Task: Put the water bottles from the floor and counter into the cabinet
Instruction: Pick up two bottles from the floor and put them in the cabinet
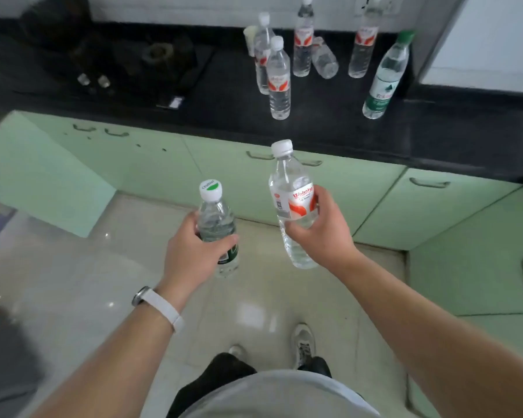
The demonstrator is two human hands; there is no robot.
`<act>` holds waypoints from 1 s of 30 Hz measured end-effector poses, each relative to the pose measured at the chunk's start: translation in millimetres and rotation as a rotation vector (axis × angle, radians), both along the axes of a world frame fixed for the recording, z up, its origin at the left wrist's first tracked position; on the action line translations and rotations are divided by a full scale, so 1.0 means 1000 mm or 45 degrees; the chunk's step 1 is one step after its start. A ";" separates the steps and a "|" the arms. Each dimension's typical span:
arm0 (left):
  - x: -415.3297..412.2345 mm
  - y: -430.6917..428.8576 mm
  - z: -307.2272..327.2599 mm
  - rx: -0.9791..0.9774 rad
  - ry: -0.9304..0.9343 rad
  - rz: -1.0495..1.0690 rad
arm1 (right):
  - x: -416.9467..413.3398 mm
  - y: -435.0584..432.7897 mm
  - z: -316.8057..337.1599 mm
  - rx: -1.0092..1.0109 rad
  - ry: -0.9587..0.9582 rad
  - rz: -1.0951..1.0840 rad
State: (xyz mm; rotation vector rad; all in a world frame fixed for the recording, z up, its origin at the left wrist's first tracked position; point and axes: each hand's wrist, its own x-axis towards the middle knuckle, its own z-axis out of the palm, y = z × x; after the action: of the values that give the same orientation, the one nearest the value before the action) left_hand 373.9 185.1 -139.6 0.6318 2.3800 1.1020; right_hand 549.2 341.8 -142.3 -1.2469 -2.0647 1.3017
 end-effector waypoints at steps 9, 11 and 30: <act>-0.031 -0.067 0.008 0.035 -0.027 0.357 | -0.075 -0.028 -0.002 -0.019 -0.015 0.320; -0.045 -0.090 0.009 0.060 -0.037 0.430 | -0.099 -0.045 -0.002 -0.029 -0.022 0.399; -0.258 -0.374 -0.010 0.227 -0.116 0.832 | -0.365 -0.299 0.008 0.105 -0.040 0.756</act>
State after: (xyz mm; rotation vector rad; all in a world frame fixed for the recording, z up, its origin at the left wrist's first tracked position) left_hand 116.1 -189.0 -149.9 -0.1750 2.4836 1.5727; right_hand 184.1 42.7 -134.6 -0.6321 -2.5949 1.4095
